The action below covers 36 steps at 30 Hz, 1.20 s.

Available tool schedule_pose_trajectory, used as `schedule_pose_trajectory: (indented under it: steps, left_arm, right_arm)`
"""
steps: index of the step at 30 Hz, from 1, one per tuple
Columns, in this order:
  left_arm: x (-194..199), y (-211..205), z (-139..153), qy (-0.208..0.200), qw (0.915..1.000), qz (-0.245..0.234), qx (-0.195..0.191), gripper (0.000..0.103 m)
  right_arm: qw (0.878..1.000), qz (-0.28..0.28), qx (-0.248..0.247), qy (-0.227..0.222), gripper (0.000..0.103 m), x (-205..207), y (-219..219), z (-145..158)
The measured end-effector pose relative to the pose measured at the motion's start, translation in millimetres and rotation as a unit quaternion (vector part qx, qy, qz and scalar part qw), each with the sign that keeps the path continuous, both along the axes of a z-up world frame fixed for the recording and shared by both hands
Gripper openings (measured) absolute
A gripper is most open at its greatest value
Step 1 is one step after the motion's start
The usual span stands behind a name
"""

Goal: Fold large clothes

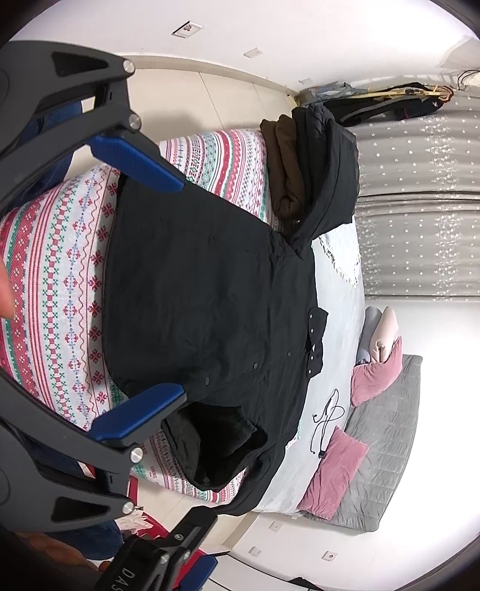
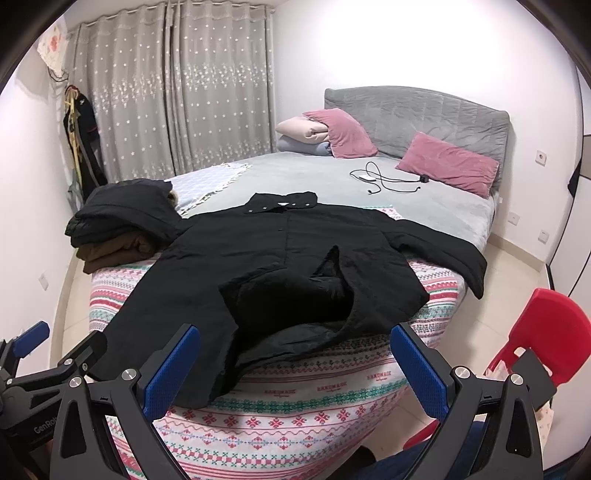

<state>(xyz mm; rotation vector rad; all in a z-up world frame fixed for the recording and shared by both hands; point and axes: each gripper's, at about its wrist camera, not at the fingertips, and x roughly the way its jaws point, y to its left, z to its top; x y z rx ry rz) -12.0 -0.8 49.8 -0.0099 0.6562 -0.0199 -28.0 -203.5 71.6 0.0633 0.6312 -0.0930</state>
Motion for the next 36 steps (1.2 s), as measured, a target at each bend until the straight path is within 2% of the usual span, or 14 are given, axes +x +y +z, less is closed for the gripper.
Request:
schedule_pose_trajectory:
  steps: [10, 14, 18, 21, 23, 26, 28, 29, 32, 33, 34, 35, 36]
  left_arm:
    - [6.9, -3.0, -2.2, 0.002, 0.9999, -0.011, 0.008, 0.103]
    - [23.1, 11.0, -2.3, 0.009, 0.9999, -0.004, -0.010, 0.103]
    - [53.1, 26.9, -0.3, 0.026, 0.9995, -0.006, -0.016, 0.103]
    - [75.5, 41.7, 3.5, 0.037, 0.9987, -0.002, -0.036, 0.103]
    - [89.0, 48.4, 4.7, 0.045, 0.9983, 0.005, -0.036, 0.103]
    - [121.5, 62.6, -0.1, 0.069, 0.9967, 0.025, -0.034, 0.103]
    - [132.1, 72.0, -12.9, 0.082, 0.9951, 0.037, -0.041, 0.103]
    - [135.1, 76.3, -24.1, 0.090, 0.9943, 0.027, -0.051, 0.103]
    - [140.5, 81.3, -55.8, 0.118, 0.9918, 0.021, -0.045, 0.103]
    - [141.6, 82.4, -60.7, 0.125, 0.9909, 0.020, -0.044, 0.103]
    - [143.6, 84.1, -66.9, 0.138, 0.9892, 0.014, -0.048, 0.103]
    - [144.5, 85.6, -67.4, 0.142, 0.9882, 0.012, -0.056, 0.103]
    - [144.8, 87.5, -65.5, 0.141, 0.9878, 0.012, -0.065, 0.103]
  right_arm:
    - [1.000, -0.003, -0.024, 0.000, 0.103, 6.4, 0.4, -2.7]
    - [1.000, -0.007, -0.028, -0.008, 0.103, 20.2, -15.7, 1.8]
    - [0.999, -0.027, 0.001, -0.027, 0.103, 35.9, -46.1, 13.8]
    - [0.999, -0.029, 0.001, -0.036, 0.103, 63.0, -61.6, 23.9]
    - [1.000, -0.007, 0.010, 0.009, 0.103, 100.6, -69.5, 18.6]
    - [0.998, 0.032, 0.003, 0.053, 0.103, 152.3, -71.3, 5.1]
    - [0.994, 0.038, -0.013, 0.103, 0.103, 189.0, -72.7, -18.2]
    - [0.991, 0.033, -0.019, 0.125, 0.103, 205.1, -75.9, -30.8]
    - [0.985, 0.038, -0.007, 0.166, 0.103, 229.9, -85.9, -64.4]
    - [0.984, 0.039, -0.005, 0.176, 0.100, 232.9, -88.8, -75.6]
    - [0.982, 0.029, -0.013, 0.188, 0.083, 233.9, -92.5, -85.7]
    - [0.980, 0.011, -0.021, 0.198, 0.050, 232.0, -98.6, -93.4]
    - [0.979, -0.003, -0.015, 0.204, 0.034, 229.0, -105.7, -98.3]
